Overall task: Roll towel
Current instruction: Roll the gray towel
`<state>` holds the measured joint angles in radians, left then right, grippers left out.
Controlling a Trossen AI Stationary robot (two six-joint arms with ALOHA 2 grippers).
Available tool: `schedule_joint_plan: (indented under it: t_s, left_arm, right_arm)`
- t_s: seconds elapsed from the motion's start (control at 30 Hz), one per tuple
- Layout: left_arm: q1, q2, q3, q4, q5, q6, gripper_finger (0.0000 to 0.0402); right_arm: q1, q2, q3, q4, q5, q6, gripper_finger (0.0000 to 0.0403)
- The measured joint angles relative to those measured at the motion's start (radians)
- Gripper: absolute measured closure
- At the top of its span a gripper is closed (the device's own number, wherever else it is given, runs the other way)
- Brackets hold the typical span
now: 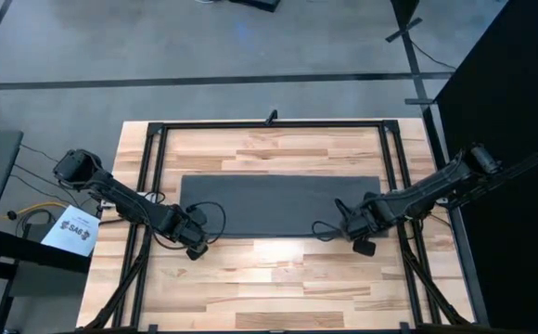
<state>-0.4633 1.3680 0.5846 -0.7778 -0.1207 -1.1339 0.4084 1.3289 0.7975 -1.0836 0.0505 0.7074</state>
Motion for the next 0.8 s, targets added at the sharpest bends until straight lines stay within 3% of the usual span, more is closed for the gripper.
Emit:
schedule_joint_plan:
  t_s: [0.8]
  left_arm:
    - [0.000, 0.001, 0.000, -0.024, 0.023, 0.022, 0.0402]
  right_arm:
    - [0.036, 0.001, -0.114, 0.134, -0.019, 0.021, 0.0403]
